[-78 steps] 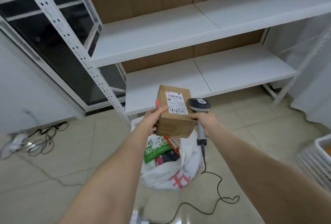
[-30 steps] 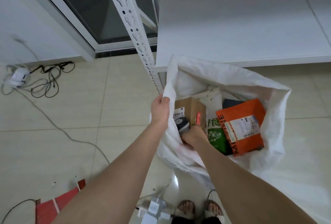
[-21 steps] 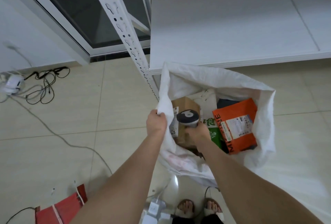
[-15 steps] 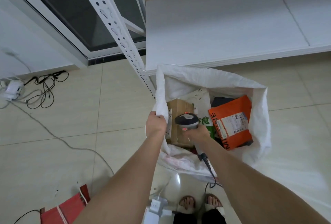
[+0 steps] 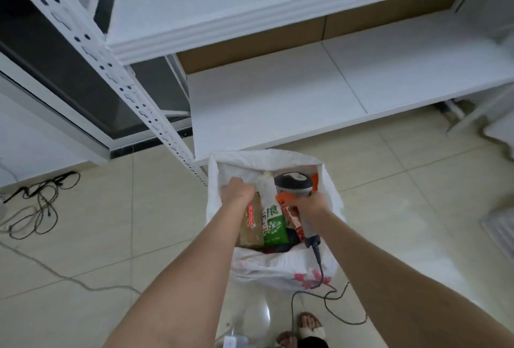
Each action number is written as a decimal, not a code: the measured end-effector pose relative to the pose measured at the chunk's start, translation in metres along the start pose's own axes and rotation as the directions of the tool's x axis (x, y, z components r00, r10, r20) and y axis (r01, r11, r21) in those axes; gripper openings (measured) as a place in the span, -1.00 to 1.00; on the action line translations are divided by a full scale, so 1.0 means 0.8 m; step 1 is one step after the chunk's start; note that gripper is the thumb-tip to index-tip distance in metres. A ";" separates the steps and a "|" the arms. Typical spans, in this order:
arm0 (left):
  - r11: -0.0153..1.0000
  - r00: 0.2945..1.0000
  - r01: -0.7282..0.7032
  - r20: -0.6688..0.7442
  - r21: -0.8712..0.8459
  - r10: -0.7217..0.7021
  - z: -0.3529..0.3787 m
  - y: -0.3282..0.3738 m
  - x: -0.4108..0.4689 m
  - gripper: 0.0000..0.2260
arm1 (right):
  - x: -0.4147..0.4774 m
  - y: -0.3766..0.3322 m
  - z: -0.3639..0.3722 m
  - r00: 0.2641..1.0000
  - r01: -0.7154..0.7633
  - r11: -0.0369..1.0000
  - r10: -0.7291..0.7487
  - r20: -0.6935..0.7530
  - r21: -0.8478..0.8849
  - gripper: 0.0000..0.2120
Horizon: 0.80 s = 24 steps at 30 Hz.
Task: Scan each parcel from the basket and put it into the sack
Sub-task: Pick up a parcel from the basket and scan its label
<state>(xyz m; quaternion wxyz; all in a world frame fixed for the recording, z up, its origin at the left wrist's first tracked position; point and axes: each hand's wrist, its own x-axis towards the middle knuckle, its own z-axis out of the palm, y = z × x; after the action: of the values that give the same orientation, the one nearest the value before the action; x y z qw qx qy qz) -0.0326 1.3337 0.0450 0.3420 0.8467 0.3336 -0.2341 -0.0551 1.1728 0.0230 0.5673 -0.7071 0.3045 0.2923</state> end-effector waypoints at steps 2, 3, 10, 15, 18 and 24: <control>0.994 0.994 -0.106 0.022 0.018 0.106 -0.006 0.040 -0.027 -0.62 | -0.027 -0.019 -0.031 0.999 0.029 0.999 -0.027 -0.047 0.038 -0.79; 0.987 0.987 -0.161 0.034 0.022 0.160 -0.007 0.060 -0.042 -0.65 | -0.040 -0.028 -0.048 0.997 0.046 0.998 -0.043 -0.066 0.050 -0.82; 0.896 0.892 -0.444 0.100 0.018 0.440 0.019 0.170 -0.151 -0.73 | -0.135 -0.057 -0.178 0.977 0.154 0.956 -0.110 -0.181 0.251 -0.93; 0.831 0.824 -0.555 0.161 0.037 0.543 0.069 0.247 -0.223 -0.71 | -0.199 -0.040 -0.283 0.935 0.261 0.879 -0.127 -0.331 0.399 -0.90; 0.762 0.754 -0.643 0.227 0.069 0.616 0.119 0.293 -0.272 -0.72 | -0.226 -0.017 -0.350 0.912 0.299 0.830 -0.102 -0.398 0.471 -0.91; 0.636 0.637 -0.761 0.336 0.129 0.694 0.256 0.379 -0.380 -0.71 | -0.255 0.053 -0.500 0.870 0.332 0.727 0.010 -0.492 0.601 -0.92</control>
<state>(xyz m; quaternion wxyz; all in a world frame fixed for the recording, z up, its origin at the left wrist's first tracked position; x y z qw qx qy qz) -0.0501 0.8954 0.2291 0.3340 0.9079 -0.1199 -0.2230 -0.1917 0.7936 0.2256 0.7166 -0.5286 0.4503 -0.0659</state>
